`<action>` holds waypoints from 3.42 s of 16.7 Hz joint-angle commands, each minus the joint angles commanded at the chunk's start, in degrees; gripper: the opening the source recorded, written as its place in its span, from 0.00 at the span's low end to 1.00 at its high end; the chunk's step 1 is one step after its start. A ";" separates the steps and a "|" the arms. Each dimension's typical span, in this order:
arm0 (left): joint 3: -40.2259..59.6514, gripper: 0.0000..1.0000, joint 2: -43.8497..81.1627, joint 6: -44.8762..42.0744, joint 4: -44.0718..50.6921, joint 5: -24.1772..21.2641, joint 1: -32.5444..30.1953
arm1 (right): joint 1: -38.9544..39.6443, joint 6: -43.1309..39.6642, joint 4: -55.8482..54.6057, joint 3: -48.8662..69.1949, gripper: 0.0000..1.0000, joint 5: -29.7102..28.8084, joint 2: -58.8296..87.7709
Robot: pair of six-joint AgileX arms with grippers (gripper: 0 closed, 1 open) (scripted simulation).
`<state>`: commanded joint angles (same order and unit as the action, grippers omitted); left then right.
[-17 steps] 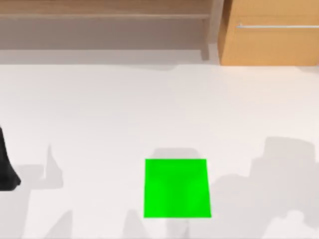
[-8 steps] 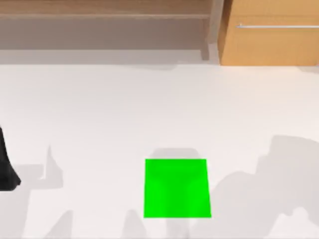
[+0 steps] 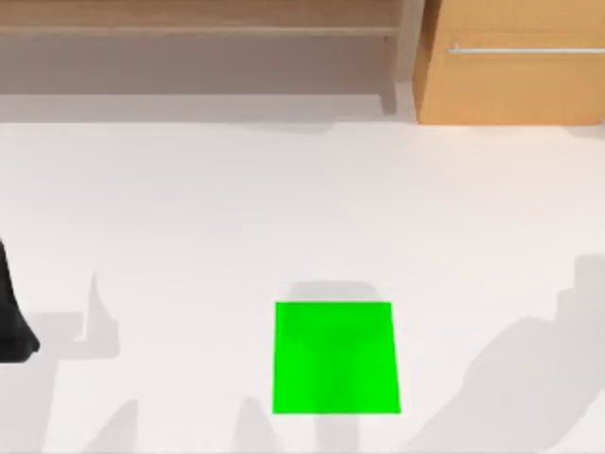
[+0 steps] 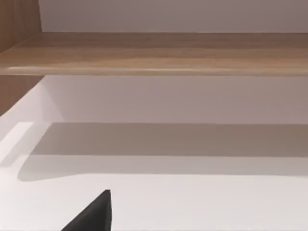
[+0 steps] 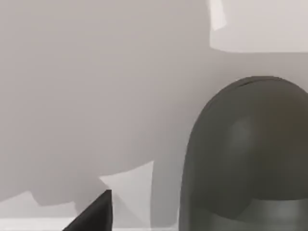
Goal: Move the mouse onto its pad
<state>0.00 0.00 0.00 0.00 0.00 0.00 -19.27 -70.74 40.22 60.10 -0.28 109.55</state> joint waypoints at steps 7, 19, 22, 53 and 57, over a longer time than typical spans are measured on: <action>0.00 1.00 0.00 0.00 0.00 0.00 0.00 | -0.02 -0.02 -0.91 -0.59 0.85 0.00 0.49; 0.00 1.00 0.00 0.00 0.00 0.00 0.00 | -0.02 -0.02 -0.91 -0.59 0.00 0.00 0.49; 0.00 1.00 0.00 0.00 0.00 0.00 0.00 | -0.02 -0.02 -0.91 -0.59 0.00 0.00 0.49; 0.00 1.00 0.00 0.00 0.00 0.00 0.00 | 26.31 -24.07 26.74 24.40 0.00 0.33 -0.34; 0.00 1.00 0.00 0.00 0.00 0.00 0.00 | 46.21 -41.35 27.36 30.40 0.00 0.46 5.69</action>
<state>0.00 0.00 0.00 0.00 0.00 0.00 26.94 -112.09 67.58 90.50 0.18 115.25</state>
